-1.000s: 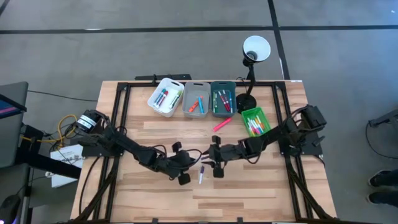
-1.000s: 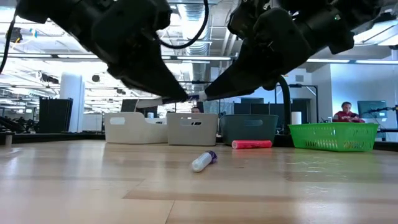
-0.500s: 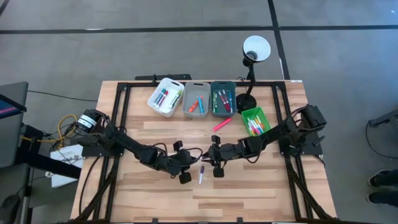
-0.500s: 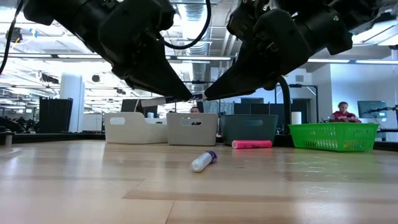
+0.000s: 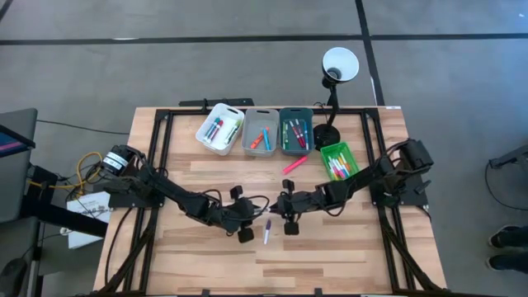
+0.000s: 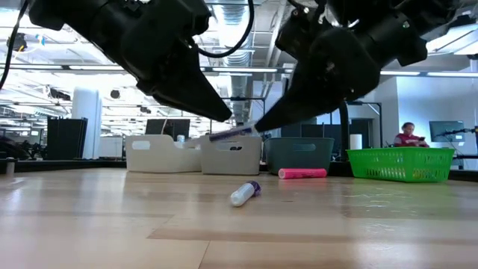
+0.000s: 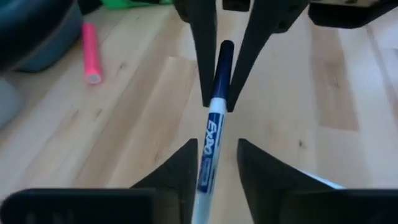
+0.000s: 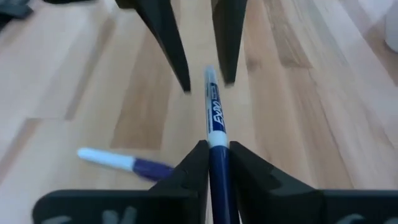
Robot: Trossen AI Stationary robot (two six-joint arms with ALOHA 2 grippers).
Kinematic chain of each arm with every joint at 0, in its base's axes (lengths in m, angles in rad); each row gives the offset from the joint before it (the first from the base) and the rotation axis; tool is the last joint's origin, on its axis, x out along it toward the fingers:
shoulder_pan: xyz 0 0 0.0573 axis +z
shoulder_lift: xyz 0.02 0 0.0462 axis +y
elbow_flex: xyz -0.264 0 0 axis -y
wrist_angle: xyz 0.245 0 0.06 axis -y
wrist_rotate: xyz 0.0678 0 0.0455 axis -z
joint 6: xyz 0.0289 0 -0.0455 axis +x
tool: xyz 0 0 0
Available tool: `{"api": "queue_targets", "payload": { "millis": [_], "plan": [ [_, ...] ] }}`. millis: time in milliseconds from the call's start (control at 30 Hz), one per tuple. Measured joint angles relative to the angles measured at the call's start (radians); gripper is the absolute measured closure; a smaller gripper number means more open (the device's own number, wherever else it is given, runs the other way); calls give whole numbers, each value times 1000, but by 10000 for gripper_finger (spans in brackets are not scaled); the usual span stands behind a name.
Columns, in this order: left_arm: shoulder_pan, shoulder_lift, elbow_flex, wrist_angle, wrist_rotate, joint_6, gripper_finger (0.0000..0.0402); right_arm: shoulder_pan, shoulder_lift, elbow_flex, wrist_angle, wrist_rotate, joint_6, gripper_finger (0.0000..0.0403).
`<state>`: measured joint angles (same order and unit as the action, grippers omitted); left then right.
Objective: Pick & Place Markers
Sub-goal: Put the dark blue marker pen into the blue bin
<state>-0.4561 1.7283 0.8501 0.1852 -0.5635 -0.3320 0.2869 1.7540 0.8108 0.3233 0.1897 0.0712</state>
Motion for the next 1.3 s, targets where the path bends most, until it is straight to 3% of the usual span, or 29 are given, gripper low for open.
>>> {"api": "queue_targets", "payload": {
  "millis": [167,333,500,733,933,1067,1300],
  "plan": [
    [8,-6,0,-2,-171,17,248,-1,-53,0,-136,129,20,358],
    [30,-46,0,-2,-342,21,220,-23,-251,0,-379,299,96,373],
    [76,-83,0,-2,-353,21,216,-68,-480,0,-553,457,113,350],
    [133,-144,0,-5,-353,21,223,-214,-622,0,-693,476,113,363],
    [163,-191,0,-5,-350,21,231,-443,-551,0,-727,452,112,373],
    [170,-199,0,-5,-349,21,236,-581,-427,-1,-686,329,104,355],
    [165,-195,0,-5,-349,18,238,-705,-207,-1,-538,224,51,370]
  ]
}}
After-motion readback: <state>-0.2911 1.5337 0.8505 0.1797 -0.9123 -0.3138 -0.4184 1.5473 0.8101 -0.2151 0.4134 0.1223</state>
